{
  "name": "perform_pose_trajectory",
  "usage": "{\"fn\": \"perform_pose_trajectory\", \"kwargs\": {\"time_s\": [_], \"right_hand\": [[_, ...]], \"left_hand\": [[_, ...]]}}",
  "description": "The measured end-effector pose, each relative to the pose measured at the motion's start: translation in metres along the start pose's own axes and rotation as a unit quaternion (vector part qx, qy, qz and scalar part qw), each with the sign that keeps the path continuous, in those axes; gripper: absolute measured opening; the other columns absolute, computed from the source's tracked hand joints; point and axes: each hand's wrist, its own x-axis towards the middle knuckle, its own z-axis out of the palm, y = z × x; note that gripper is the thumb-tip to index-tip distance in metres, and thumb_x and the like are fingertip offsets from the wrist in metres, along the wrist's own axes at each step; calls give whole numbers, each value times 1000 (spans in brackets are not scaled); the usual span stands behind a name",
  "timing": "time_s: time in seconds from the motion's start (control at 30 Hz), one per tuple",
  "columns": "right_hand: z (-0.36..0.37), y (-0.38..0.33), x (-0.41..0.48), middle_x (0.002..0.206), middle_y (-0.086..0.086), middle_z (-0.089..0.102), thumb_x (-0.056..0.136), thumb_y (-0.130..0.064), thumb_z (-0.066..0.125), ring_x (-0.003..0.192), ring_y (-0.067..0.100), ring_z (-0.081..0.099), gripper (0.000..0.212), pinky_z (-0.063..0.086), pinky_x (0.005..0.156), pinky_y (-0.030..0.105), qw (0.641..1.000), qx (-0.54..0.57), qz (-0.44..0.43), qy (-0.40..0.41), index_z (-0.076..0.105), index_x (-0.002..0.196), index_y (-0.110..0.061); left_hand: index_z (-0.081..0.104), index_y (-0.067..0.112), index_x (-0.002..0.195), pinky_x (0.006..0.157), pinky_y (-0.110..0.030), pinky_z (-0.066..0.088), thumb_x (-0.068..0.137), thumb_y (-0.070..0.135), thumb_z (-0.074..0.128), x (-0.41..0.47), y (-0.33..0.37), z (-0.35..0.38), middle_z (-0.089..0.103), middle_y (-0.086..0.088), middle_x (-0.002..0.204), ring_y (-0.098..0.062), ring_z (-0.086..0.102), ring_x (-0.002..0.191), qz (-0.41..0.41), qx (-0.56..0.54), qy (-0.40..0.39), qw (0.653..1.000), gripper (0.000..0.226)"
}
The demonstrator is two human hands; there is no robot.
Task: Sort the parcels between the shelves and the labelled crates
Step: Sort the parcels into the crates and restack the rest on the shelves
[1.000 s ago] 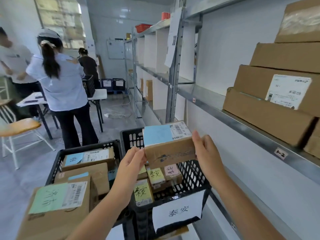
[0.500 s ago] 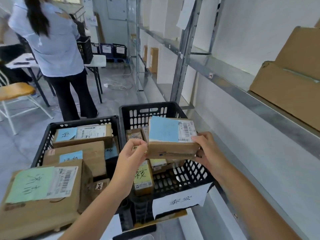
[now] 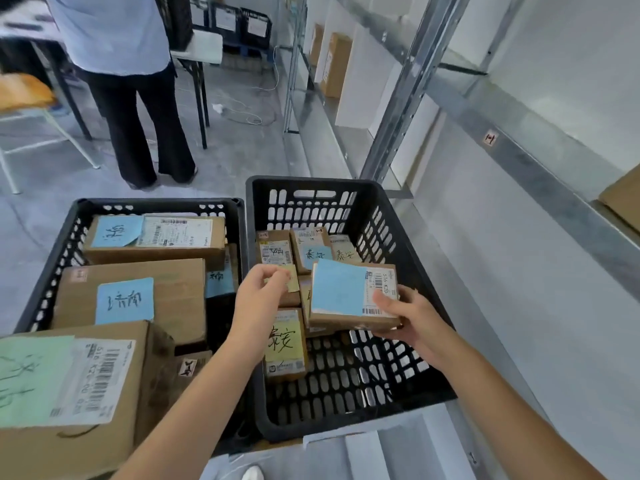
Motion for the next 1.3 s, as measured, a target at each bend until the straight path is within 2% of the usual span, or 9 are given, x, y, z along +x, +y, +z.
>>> {"fn": "perform_pose_trajectory", "kwargs": {"time_s": [0.17, 0.27, 0.47, 0.63, 0.7, 0.77, 1.0, 1.17, 1.3], "right_hand": [[-13, 21, 36, 108, 10, 76, 73, -25, 78, 108, 29, 69, 62, 59, 83, 51, 993, -48, 105, -9, 57, 129, -10], [-16, 35, 52, 117, 15, 72, 80, -21, 76, 115, 34, 65, 52, 54, 90, 61, 975, -53, 198, -89, 59, 127, -9], [-24, 46, 82, 127, 19, 67, 85, -5, 70, 122, 38, 60, 50, 49, 93, 67, 945, -78, 267, -170, 56, 132, -7], [-34, 50, 94, 116, 18, 70, 85, 4, 66, 111, 35, 65, 43, 52, 88, 63, 911, -108, 321, -233, 58, 127, -2], [-37, 60, 96, 115, 18, 71, 86, 3, 66, 112, 35, 65, 42, 51, 90, 63, 896, -128, 346, -247, 58, 127, 0], [-37, 70, 100, 114, 17, 72, 89, 2, 64, 112, 34, 65, 40, 50, 93, 64, 896, -132, 354, -232, 57, 128, 0], [-29, 85, 121, 108, 16, 74, 91, 3, 62, 104, 33, 69, 29, 50, 95, 62, 922, -134, 305, -199, 61, 120, -2], [-28, 94, 121, 106, 14, 73, 94, 1, 60, 106, 32, 66, 28, 51, 94, 60, 933, -147, 280, -169, 61, 121, -3], [-16, 99, 119, 114, 12, 72, 99, -10, 58, 109, 27, 66, 27, 56, 91, 52, 942, -158, 254, -155, 58, 125, -6]], "left_hand": [[65, 22, 103, 100, -40, 48, 95, 24, 56, 22, 6, 2, 67, 3, 109, -16, 62, 110, 19, -3, 23, 1000, 12], [65, 23, 104, 101, -38, 46, 96, 23, 54, 30, 9, 10, 65, 8, 114, -15, 59, 114, 16, -4, 17, 1000, 13], [65, 26, 104, 68, -11, 44, 97, 17, 53, 36, 6, 20, 66, 15, 108, 0, 61, 103, 30, -1, 18, 999, 16], [65, 26, 104, 78, -21, 42, 96, 16, 53, 37, 0, 27, 64, 12, 115, -6, 58, 111, 14, 1, 26, 1000, 17], [65, 27, 103, 74, -22, 42, 97, 17, 52, 37, -3, 30, 64, 13, 114, -4, 58, 111, 6, 3, 26, 1000, 17], [65, 28, 102, 71, -20, 41, 97, 17, 52, 39, -5, 32, 64, 13, 114, -4, 58, 111, 4, 8, 25, 1000, 18], [66, 26, 102, 79, -17, 40, 96, 17, 55, 43, -14, 35, 66, 13, 116, -8, 58, 115, 3, 12, 49, 999, 16], [65, 27, 102, 83, -26, 44, 96, 19, 55, 43, -18, 35, 65, 11, 116, -8, 58, 115, 12, 25, 49, 998, 15], [65, 26, 102, 79, -17, 39, 95, 17, 55, 41, -19, 34, 64, 10, 116, -8, 57, 115, 37, 39, 42, 998, 15]]}}
